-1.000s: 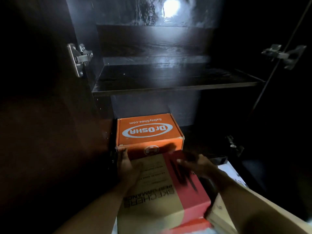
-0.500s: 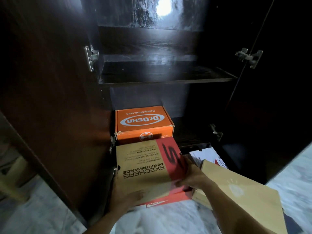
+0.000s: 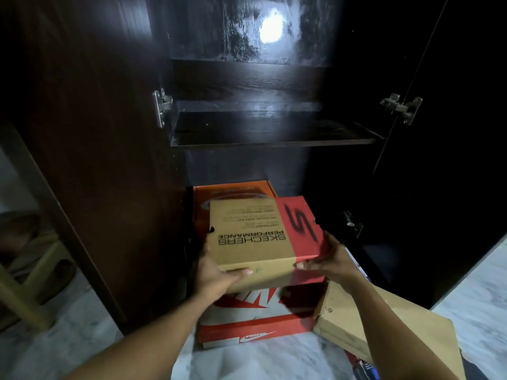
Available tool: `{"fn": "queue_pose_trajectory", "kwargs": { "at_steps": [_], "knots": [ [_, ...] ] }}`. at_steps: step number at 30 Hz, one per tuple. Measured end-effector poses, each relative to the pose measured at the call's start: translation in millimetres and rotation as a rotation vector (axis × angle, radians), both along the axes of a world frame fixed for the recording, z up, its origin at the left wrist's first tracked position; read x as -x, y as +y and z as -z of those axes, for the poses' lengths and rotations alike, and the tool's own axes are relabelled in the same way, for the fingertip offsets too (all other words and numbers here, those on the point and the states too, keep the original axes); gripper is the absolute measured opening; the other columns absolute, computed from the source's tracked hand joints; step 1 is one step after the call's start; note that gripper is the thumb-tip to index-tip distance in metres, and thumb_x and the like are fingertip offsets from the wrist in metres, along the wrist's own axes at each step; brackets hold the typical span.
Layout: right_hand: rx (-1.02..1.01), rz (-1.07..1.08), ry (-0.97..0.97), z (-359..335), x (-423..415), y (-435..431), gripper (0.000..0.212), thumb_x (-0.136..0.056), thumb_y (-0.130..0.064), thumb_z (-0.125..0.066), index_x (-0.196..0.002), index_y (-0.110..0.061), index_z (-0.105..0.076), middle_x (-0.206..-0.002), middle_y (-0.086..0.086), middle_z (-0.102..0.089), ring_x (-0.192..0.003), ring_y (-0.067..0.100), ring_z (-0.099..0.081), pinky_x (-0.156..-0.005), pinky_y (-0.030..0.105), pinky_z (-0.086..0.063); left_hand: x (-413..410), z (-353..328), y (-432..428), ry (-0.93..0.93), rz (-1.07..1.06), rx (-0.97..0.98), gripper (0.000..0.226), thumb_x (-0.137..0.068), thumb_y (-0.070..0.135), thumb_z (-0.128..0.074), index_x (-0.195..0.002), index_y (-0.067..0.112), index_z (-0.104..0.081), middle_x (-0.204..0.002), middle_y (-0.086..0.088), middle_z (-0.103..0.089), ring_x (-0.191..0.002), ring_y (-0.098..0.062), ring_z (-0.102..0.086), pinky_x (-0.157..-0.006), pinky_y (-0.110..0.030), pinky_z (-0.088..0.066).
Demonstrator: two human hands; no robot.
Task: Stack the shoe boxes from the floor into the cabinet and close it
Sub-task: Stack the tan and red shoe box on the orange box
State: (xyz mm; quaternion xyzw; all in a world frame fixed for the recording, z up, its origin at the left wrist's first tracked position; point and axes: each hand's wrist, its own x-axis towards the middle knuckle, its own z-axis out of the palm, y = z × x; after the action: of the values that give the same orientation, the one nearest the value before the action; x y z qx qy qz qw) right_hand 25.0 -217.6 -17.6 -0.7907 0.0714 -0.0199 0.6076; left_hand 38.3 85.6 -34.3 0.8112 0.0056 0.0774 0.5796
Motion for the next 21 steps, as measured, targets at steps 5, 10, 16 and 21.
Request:
{"fn": "queue_pose_trajectory", "kwargs": {
  "at_steps": [5,10,16,21],
  "knots": [
    [-0.08,0.006,-0.127,-28,-31,17,0.118,-0.039,-0.012,-0.102,-0.143,-0.019,-0.047,-0.127,0.003,-0.068,-0.118,0.022,-0.064,-0.098,0.044,-0.055,-36,-37,4,-0.049,-0.035,-0.002,0.122,-0.04,0.011,-0.102,-0.145,0.013,-0.039,-0.12,-0.004,-0.065,-0.103,-0.014,-0.059,-0.09,-0.022,-0.045],
    [-0.116,0.047,-0.222,-27,-63,27,0.093,-0.055,0.001,-0.093,-0.138,-0.014,-0.054,-0.12,0.003,-0.072,-0.11,0.019,-0.069,-0.093,0.036,-0.058,-69,-35,6,-0.096,-0.093,0.018,0.124,-0.033,0.014,-0.103,-0.142,0.013,-0.042,-0.122,-0.005,-0.066,-0.112,-0.022,-0.064,-0.099,-0.034,-0.051],
    [-0.137,0.118,-0.247,4,-99,42,0.091,-0.045,-0.029,-0.101,-0.127,-0.02,-0.061,-0.108,-0.001,-0.076,-0.102,0.017,-0.072,-0.084,0.03,-0.059,-104,-18,10,-0.127,-0.131,0.008,0.119,-0.037,0.011,-0.102,-0.141,0.009,-0.046,-0.12,-0.004,-0.066,-0.109,-0.02,-0.063,-0.093,-0.025,-0.048],
    [-0.058,0.226,-0.232,40,-129,52,0.106,-0.039,-0.06,-0.097,-0.133,-0.034,-0.054,-0.125,0.003,-0.064,-0.112,0.017,-0.066,-0.091,0.046,-0.058,-119,14,14,-0.125,-0.171,0.088,0.107,-0.039,0.01,-0.101,-0.134,0.006,-0.052,-0.116,-0.008,-0.069,-0.107,-0.026,-0.067,-0.094,-0.038,-0.055]
  ]
}}
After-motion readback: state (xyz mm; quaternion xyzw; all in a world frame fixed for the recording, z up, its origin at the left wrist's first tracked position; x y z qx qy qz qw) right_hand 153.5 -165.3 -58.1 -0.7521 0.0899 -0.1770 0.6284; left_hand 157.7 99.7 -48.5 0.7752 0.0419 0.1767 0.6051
